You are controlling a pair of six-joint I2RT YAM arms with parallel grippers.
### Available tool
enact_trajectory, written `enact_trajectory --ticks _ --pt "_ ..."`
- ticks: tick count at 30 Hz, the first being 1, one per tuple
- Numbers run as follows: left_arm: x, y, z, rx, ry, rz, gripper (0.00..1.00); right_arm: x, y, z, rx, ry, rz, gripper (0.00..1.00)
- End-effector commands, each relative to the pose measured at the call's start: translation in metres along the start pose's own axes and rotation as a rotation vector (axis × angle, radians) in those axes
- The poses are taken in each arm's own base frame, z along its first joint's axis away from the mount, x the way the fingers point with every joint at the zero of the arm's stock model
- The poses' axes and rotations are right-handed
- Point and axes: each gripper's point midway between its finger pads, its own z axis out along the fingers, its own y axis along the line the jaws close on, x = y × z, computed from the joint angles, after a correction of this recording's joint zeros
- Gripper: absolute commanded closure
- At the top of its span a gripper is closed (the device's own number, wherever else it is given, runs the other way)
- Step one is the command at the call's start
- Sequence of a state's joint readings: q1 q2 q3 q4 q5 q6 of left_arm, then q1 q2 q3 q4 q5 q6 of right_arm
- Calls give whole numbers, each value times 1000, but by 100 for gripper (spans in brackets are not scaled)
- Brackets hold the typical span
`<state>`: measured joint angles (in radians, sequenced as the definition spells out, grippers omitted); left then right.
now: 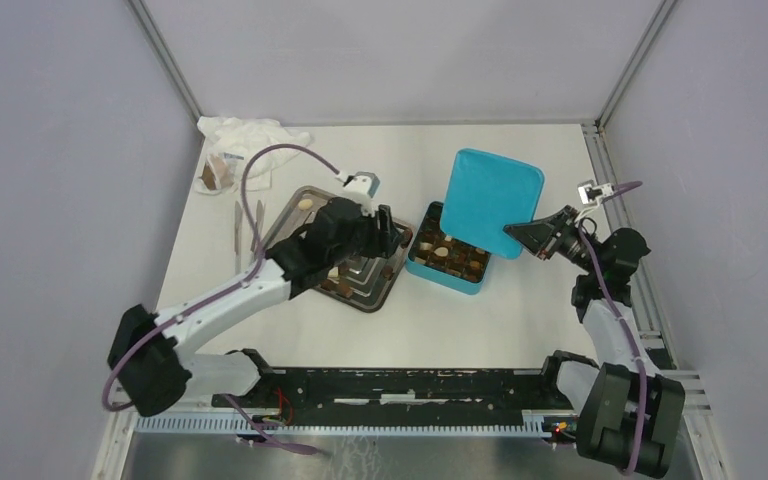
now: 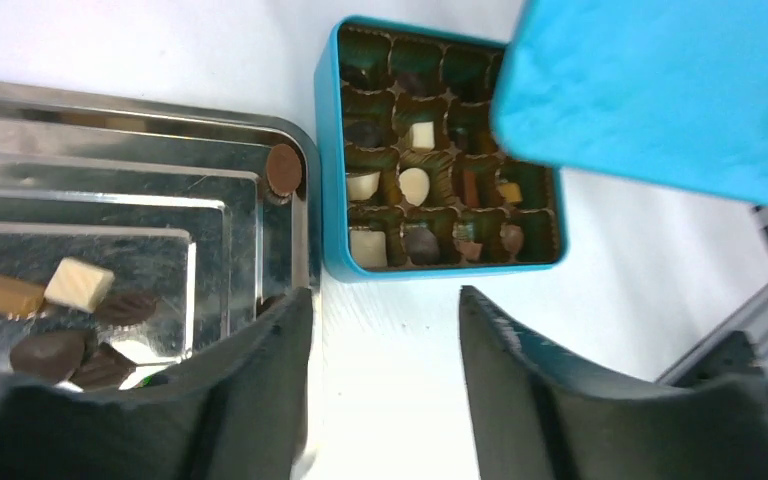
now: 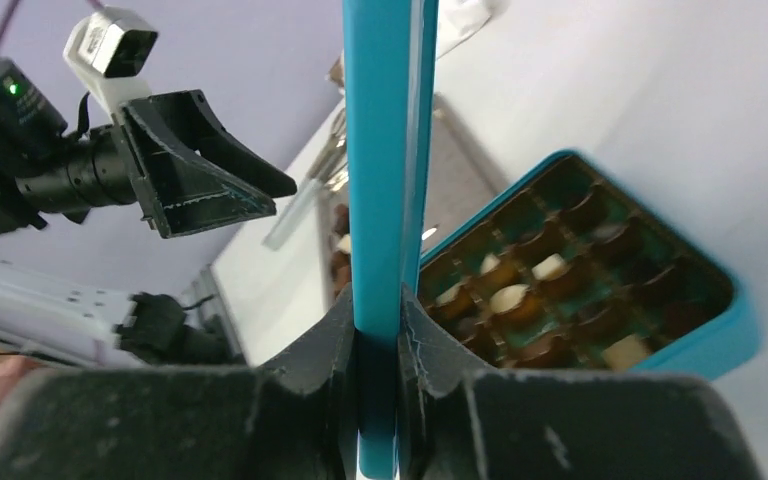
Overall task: Pack the chocolate
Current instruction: Move the packing box to the center of the board, then close the box lid on the packing box.
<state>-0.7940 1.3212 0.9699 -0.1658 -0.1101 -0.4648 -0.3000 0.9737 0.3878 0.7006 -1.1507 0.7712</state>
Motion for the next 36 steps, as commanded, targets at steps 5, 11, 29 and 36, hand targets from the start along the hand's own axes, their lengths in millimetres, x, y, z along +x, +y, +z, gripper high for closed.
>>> enact_trajectory --ticks 5,11,29,36 --pt "-16 -8 -59 130 -209 -165 18 30 34 35 -89 42 394 100" --pt "1 2 -58 105 -193 -217 14 60 24 56 5 54 525 100" --pt "12 2 20 106 -71 -244 13 105 -17 56 191 69 613 100" --pt "25 6 55 158 41 -265 14 109 -25 58 222 76 624 97"
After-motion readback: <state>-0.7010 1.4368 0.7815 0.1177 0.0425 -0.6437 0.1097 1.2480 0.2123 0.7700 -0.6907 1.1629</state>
